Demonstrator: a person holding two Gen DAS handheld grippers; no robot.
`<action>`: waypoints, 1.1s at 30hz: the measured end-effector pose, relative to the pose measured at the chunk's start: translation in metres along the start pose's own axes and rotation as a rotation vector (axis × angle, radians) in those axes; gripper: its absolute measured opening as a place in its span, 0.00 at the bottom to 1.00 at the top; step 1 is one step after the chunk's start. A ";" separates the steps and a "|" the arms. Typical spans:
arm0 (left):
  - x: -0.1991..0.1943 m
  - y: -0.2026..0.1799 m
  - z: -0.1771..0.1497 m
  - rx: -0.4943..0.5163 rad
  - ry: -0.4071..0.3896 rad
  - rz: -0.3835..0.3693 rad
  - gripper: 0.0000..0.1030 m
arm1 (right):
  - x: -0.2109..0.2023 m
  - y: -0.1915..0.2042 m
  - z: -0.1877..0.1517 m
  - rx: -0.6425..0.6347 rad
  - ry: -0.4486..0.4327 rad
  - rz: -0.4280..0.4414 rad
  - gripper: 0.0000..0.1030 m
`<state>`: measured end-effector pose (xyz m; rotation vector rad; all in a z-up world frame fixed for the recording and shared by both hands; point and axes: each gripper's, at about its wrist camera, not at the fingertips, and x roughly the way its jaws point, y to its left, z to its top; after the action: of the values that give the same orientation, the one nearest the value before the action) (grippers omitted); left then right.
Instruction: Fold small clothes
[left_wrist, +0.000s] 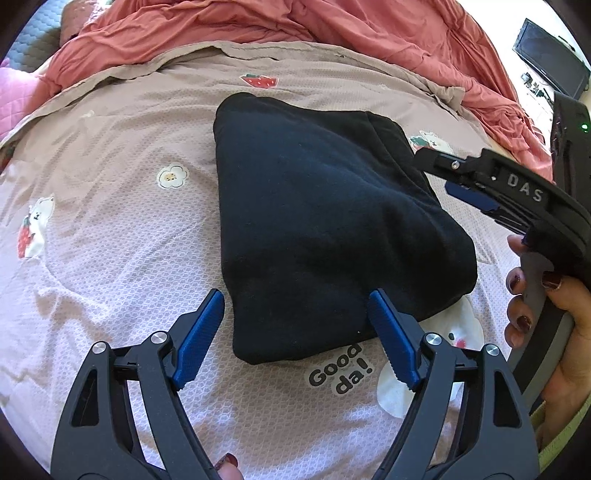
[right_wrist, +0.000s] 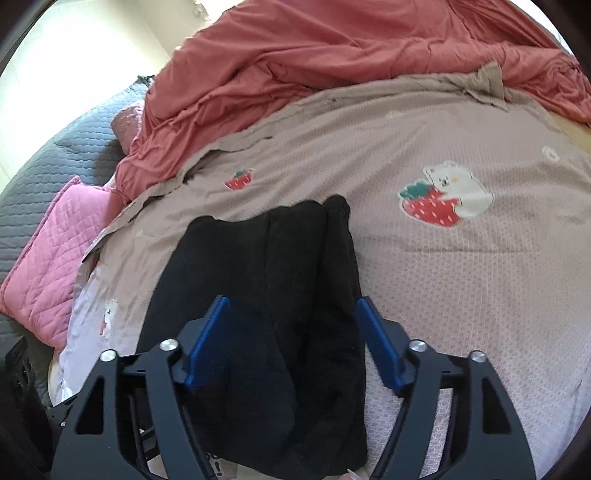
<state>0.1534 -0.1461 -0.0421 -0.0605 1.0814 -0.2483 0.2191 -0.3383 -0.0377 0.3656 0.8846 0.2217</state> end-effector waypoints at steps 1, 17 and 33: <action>-0.002 0.001 0.000 -0.002 -0.001 0.001 0.72 | -0.003 0.003 0.001 -0.010 -0.012 -0.002 0.77; -0.050 0.015 -0.006 0.002 -0.071 0.116 0.91 | -0.086 0.030 -0.018 -0.154 -0.333 -0.077 0.95; -0.110 0.038 -0.042 0.014 -0.136 0.114 0.91 | -0.141 0.071 -0.083 -0.194 -0.257 -0.159 0.95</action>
<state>0.0734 -0.0807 0.0269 -0.0029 0.9440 -0.1463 0.0636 -0.3021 0.0432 0.1379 0.6283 0.1092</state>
